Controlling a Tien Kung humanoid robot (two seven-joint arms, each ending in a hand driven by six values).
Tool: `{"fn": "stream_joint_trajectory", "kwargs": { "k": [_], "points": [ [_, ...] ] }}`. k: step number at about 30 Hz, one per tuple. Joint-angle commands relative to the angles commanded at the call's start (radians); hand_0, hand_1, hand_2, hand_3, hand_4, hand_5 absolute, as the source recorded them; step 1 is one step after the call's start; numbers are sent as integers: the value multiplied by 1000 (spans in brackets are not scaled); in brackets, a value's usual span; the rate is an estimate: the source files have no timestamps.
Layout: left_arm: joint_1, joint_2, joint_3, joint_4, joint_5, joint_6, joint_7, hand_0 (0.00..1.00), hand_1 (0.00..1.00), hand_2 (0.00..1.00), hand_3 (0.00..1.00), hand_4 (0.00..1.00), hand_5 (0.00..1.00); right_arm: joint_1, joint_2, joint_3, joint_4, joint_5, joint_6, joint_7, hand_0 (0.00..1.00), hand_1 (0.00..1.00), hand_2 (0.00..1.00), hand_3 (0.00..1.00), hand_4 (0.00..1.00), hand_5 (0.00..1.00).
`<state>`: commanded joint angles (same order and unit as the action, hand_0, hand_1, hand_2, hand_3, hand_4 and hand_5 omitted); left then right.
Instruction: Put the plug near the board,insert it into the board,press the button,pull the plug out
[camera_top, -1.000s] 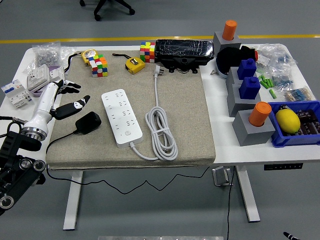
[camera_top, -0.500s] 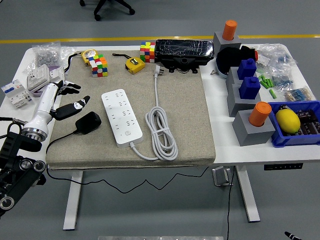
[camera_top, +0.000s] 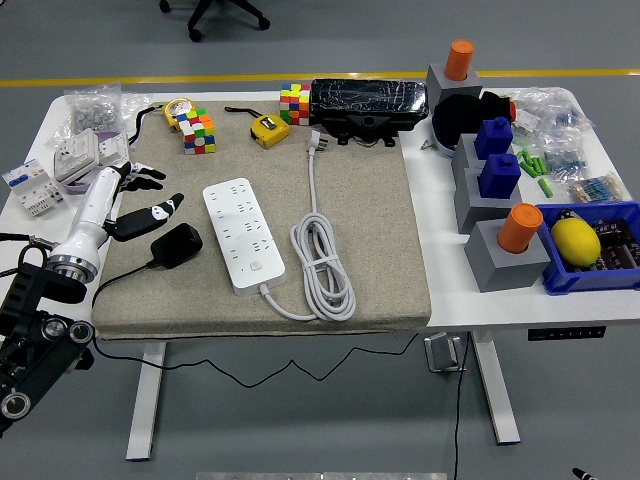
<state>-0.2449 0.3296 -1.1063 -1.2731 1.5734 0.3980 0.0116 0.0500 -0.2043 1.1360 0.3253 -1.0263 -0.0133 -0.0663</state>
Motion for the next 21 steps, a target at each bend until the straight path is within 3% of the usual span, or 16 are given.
{"fn": "stream_joint_trajectory", "kwargs": {
  "k": [21],
  "points": [
    [2, 0, 5, 1, 2, -6, 5, 690, 646, 575, 587, 816, 315, -13, 2, 3, 2, 1, -17, 18, 654, 654, 653, 573, 994, 561]
  ]
}}
